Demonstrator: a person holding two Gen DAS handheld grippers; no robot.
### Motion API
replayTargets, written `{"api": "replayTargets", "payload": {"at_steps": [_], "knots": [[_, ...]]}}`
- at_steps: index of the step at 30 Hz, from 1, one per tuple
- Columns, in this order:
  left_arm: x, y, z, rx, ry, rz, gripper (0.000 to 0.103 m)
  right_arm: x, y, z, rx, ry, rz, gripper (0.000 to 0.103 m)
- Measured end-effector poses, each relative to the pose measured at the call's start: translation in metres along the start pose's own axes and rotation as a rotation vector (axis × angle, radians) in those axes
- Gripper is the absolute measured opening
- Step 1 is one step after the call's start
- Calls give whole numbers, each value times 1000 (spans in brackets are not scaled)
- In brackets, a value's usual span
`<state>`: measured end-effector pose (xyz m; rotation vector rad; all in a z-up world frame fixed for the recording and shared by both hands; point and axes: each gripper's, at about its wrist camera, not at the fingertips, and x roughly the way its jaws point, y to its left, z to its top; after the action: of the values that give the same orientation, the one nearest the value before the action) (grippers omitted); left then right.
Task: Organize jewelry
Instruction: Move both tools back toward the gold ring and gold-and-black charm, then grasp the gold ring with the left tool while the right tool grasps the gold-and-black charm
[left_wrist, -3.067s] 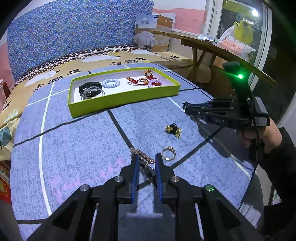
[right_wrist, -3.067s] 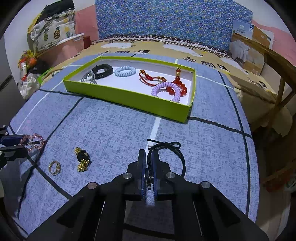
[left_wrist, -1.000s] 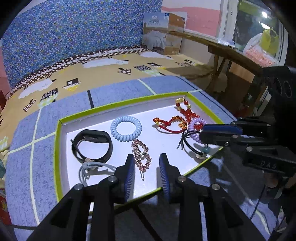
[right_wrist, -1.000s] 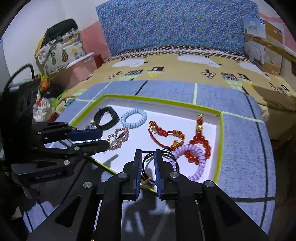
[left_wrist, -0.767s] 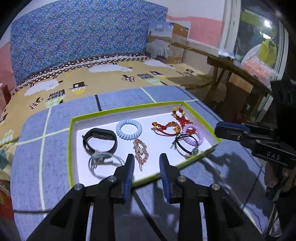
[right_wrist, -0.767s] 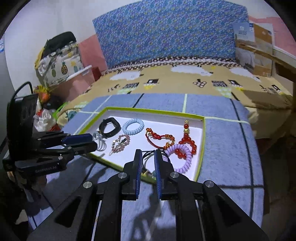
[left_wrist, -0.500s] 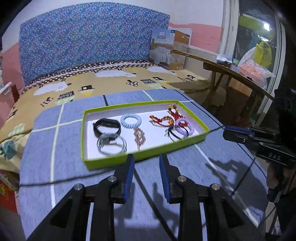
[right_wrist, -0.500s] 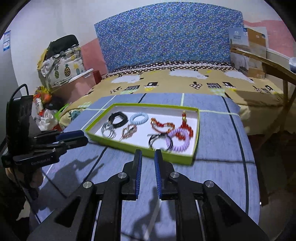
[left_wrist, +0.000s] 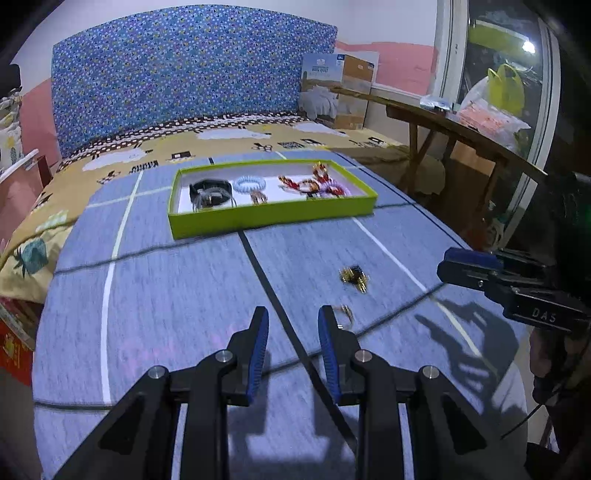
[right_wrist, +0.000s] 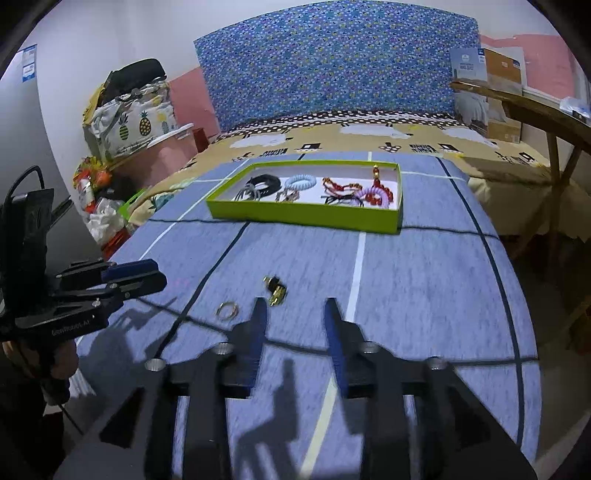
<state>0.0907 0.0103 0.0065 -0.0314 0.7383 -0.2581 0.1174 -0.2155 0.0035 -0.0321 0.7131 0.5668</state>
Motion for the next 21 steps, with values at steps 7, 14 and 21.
{"api": "replayTargets", "payload": {"at_steps": [7,14,21], "knots": [[-10,-12,-17,2,9,-5,29,-5,11,-12,-19,12,9,36],[-6,-16,-19,12,17,-2,29,0,12,-16,-23,27,11,36],[3,-21,-19,16,33,4,29,3,11,-17,-21,32,8,36]]}}
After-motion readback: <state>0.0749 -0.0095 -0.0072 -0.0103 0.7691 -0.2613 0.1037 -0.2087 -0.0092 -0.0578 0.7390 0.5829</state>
